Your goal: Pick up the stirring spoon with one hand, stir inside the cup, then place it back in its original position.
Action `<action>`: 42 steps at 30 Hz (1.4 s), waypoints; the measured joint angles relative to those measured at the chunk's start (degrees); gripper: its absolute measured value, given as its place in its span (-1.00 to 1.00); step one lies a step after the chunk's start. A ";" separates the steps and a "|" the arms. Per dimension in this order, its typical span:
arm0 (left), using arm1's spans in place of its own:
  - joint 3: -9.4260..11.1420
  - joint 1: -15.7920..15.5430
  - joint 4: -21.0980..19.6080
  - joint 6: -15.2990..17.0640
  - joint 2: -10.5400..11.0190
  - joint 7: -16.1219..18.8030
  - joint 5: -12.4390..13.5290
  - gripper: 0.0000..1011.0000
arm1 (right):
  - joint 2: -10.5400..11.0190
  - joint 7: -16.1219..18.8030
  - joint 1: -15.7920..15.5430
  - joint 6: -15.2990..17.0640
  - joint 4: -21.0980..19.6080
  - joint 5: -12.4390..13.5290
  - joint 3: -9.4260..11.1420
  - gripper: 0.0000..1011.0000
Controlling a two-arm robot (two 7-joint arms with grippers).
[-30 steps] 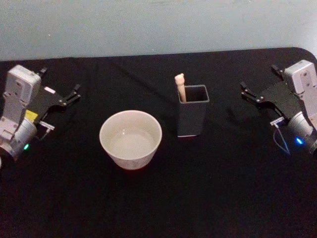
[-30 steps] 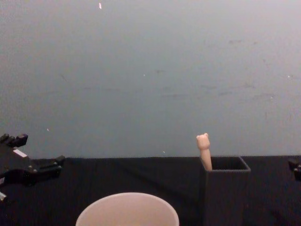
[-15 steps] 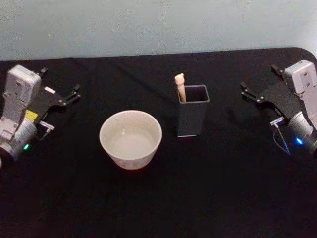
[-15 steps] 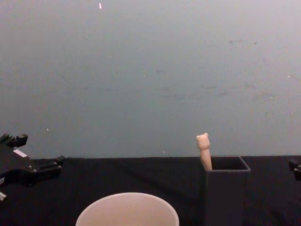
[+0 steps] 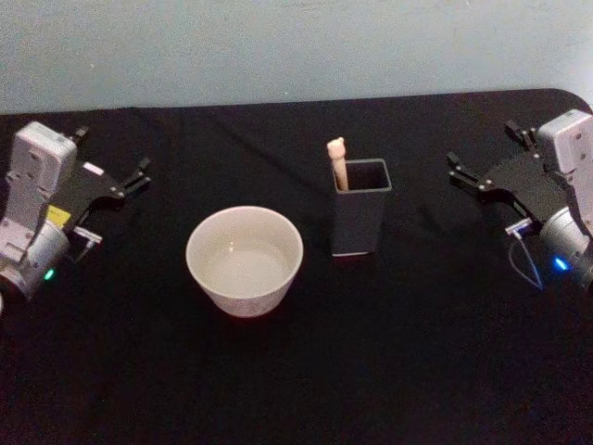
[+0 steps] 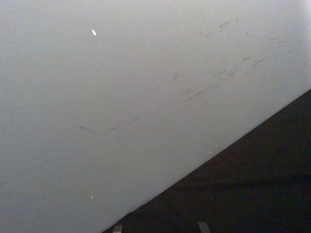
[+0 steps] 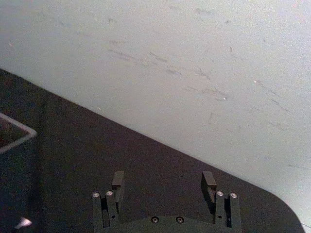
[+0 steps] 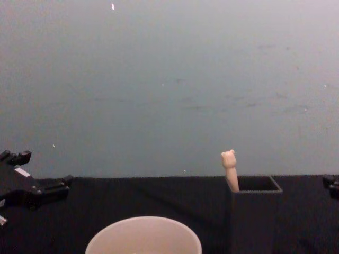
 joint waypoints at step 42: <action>0.00 0.00 0.00 0.00 0.00 0.00 0.00 0.98 | -2.90 21.14 5.19 21.08 -10.38 6.95 -1.28 0.98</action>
